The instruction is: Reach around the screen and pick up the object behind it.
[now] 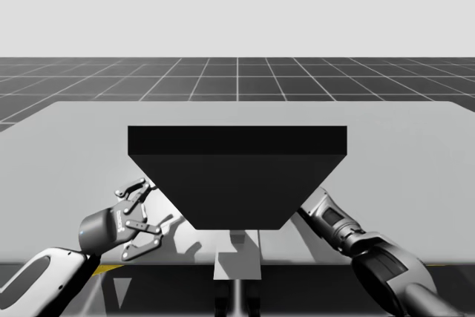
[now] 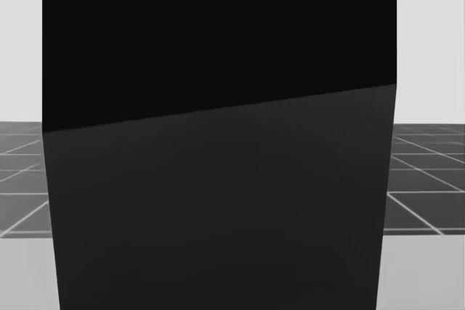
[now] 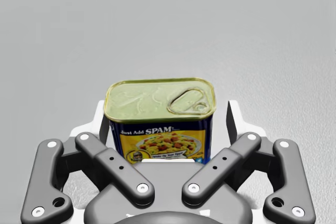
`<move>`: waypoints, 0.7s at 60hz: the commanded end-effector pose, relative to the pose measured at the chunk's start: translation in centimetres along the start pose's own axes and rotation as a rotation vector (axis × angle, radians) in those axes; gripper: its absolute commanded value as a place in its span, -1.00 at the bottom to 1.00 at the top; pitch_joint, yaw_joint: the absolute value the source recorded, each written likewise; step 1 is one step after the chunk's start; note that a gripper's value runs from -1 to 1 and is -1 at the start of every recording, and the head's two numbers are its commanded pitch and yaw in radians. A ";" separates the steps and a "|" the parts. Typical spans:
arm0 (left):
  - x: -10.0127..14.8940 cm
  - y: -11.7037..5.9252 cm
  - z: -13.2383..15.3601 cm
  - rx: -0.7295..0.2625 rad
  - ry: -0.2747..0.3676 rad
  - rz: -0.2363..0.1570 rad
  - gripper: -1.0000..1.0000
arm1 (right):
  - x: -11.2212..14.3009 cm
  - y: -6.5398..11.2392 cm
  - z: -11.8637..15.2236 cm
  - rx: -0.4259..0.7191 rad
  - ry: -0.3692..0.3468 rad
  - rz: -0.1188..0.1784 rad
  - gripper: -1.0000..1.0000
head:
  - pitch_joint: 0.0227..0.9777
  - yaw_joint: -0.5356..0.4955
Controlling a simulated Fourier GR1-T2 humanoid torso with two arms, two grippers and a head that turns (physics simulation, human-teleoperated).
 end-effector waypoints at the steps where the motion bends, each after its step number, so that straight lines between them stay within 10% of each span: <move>1: -0.1 -0.2 0.1 -0.001 0.002 -0.007 -1.00 | -0.9 -1.1 -1.2 -0.024 0.037 0.009 -0.91 | -0.67 -0.01; 3: -0.1 -0.2 0.1 -0.001 0.004 -0.009 -1.00 | -1.1 -1.2 -1.3 -0.040 0.026 0.027 -0.30 | -0.67 -0.01; 4: -0.1 -0.2 0.1 -0.001 0.004 -0.011 -1.00 | -1.2 -1.2 -1.3 -0.045 0.029 0.026 0.75 | -0.67 -0.01; 6: -0.1 -0.2 0.2 -0.001 0.004 -0.012 -1.00 | -1.2 -1.2 -1.3 -0.049 0.036 0.024 0.98 | -0.67 -0.01; 42: 0.3 -0.2 0.0 0.004 0.001 -0.027 -1.00 | 1.5 -5.1 9.4 -0.253 -0.037 0.116 1.00 | -0.69 0.00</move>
